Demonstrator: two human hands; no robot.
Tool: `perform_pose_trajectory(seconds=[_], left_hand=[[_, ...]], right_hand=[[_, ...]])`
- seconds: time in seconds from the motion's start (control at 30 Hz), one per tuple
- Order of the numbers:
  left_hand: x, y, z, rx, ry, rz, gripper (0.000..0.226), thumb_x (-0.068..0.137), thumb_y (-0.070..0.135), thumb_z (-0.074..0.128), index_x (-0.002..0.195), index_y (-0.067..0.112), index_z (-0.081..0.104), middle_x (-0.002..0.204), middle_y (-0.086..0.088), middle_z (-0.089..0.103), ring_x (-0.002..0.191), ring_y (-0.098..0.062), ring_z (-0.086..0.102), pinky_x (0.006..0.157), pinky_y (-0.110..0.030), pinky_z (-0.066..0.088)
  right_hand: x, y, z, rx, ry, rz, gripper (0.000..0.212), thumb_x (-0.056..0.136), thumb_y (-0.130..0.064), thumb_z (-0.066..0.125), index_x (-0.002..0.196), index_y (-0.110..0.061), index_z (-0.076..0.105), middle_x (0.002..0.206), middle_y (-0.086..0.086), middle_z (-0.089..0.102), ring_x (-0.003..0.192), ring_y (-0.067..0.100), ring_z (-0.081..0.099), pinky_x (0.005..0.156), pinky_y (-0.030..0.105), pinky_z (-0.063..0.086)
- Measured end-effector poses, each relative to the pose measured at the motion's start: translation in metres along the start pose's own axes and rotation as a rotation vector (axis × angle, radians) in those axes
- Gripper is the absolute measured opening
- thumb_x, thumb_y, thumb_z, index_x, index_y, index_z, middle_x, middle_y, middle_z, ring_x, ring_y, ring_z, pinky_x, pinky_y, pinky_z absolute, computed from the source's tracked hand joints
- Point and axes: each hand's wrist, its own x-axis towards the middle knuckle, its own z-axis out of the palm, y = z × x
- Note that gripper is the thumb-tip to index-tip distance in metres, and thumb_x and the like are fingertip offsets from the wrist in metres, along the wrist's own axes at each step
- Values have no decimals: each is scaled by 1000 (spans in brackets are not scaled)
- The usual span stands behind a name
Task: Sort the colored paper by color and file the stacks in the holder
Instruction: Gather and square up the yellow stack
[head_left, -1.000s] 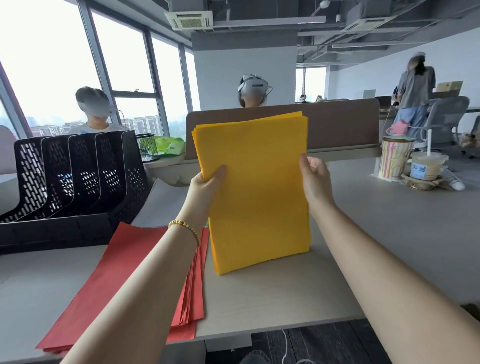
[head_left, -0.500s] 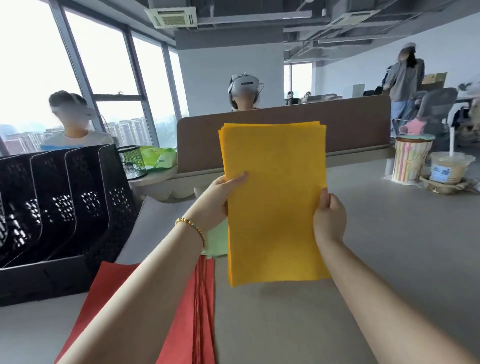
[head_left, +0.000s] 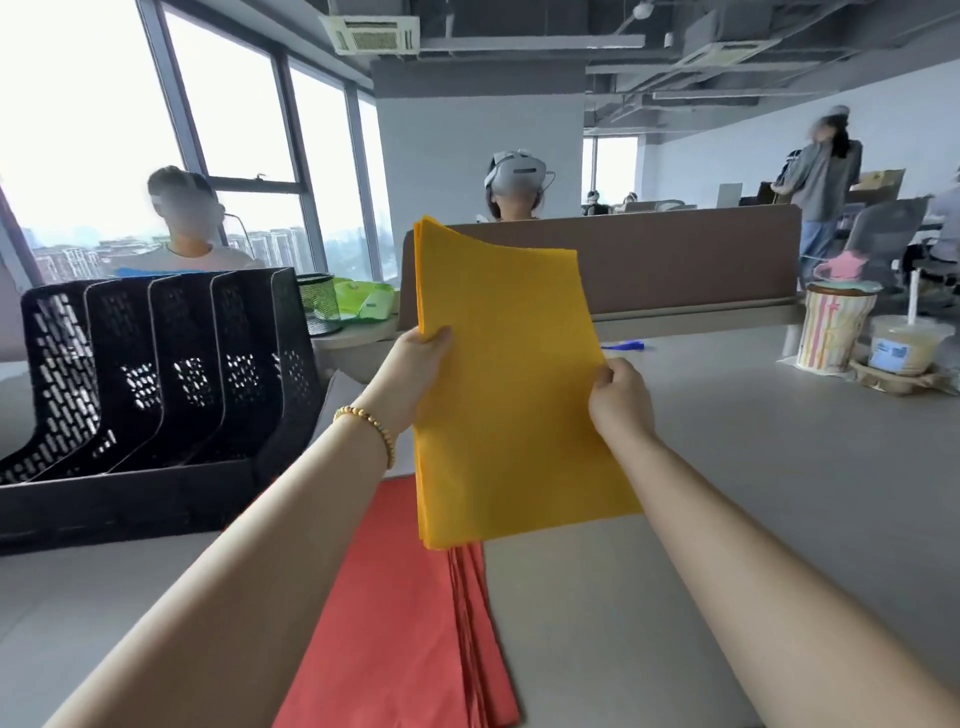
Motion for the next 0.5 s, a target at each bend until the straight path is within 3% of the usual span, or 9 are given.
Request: perform_pose_trajectory(seconds=[0.1, 0.2, 0.3, 0.37, 0.43, 0.5], left_hand=[[-12, 11, -42, 20, 110, 41, 16, 100, 31, 41, 102, 22, 54, 86, 3, 63, 87, -24, 64, 85, -41, 53], [-22, 23, -92, 86, 219, 115, 21, 100, 32, 38, 110, 22, 54, 91, 3, 63, 94, -25, 63, 89, -40, 52], [-27, 32, -146, 132, 342, 190, 22, 100, 30, 36, 108, 22, 56, 99, 0, 63, 97, -25, 63, 89, -40, 52], [-28, 37, -180, 151, 422, 236, 24, 99, 28, 35, 103, 18, 57, 87, 1, 61, 84, -23, 63, 76, -35, 53], [-29, 40, -216, 172, 503, 275, 31, 99, 27, 34, 108, 8, 58, 72, 6, 51, 62, -14, 50, 55, -26, 41], [-31, 43, -250, 201, 562, 318, 33, 100, 27, 33, 114, 8, 57, 72, 8, 47, 56, -7, 43, 50, -22, 33]], right_hand=[[-29, -27, 28, -18, -57, -64, 33, 97, -14, 33, 129, -11, 43, 119, 10, 55, 107, 33, 54, 74, 32, 39], [-60, -56, 68, -176, -85, -175, 45, 95, -13, 40, 140, -10, 34, 141, 14, 38, 130, 35, 34, 96, 42, 36], [-96, -92, 116, -157, -198, -282, 48, 100, -27, 33, 145, -12, 29, 151, 11, 25, 137, 33, 21, 109, 44, 25], [-115, -118, 154, -128, -278, -347, 49, 101, -33, 27, 147, -13, 27, 153, 9, 22, 141, 30, 16, 114, 40, 16], [-133, -144, 193, -151, -347, -425, 50, 102, -34, 23, 148, -14, 23, 155, 6, 19, 144, 27, 12, 115, 38, 12], [-153, -169, 227, -133, -389, -450, 49, 102, -32, 22, 147, -13, 23, 155, 6, 19, 143, 28, 14, 115, 39, 13]])
